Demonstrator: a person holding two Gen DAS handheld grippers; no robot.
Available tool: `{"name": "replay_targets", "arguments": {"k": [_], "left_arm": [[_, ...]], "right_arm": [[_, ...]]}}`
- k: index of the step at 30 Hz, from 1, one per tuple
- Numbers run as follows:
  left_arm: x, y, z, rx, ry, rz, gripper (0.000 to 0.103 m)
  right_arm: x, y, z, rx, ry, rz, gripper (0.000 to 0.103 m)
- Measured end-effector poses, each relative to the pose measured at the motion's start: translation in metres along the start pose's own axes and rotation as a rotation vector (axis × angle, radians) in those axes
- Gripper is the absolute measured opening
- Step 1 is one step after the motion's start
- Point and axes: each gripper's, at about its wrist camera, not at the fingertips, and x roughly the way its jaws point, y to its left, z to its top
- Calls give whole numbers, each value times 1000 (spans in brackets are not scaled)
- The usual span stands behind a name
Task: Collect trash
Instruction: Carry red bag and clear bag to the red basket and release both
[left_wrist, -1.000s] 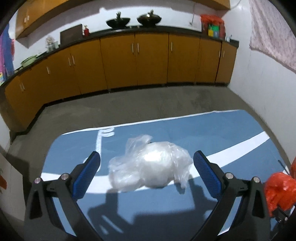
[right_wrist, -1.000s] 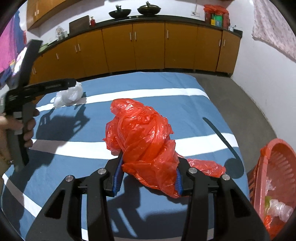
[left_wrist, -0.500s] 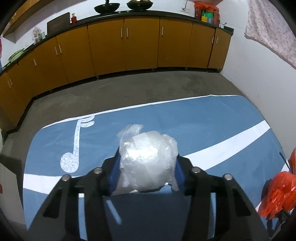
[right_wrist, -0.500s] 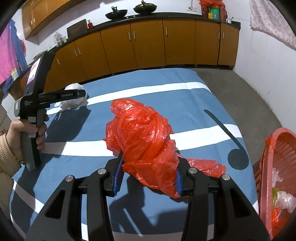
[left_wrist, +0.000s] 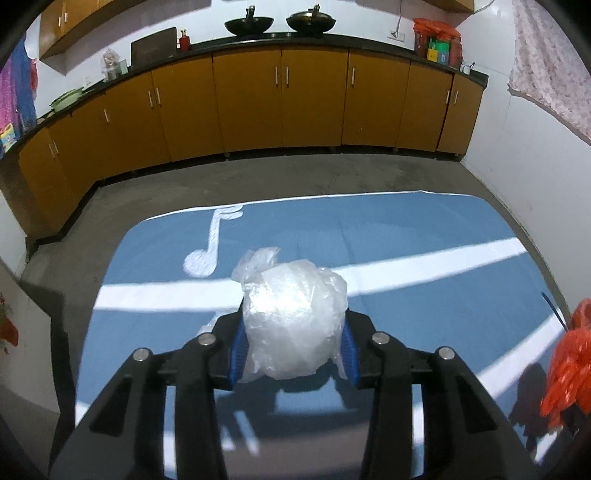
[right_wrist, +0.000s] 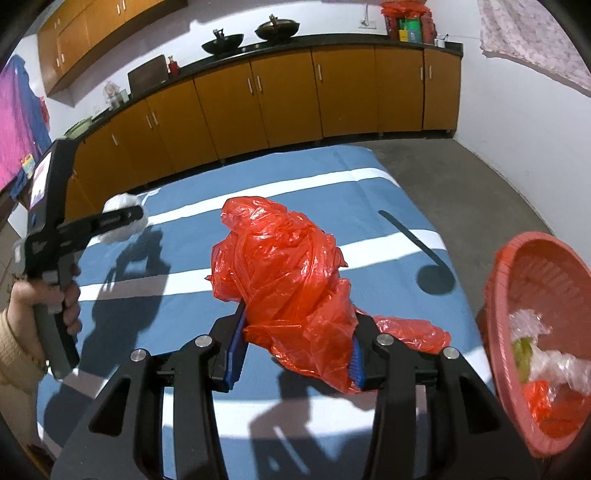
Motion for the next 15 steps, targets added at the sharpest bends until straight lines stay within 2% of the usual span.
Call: {"name": "replay_targets", "arguments": {"k": [8,15], "left_arm": [[-82,-7,-45,-14,-45,-42,41],[-146,-28,-78,2,-89,-70,42]], "right_arm": [[-46,-8,-18,43,-39,-21,45],[-80,-22,-40,91,-69,-37,45]]}}
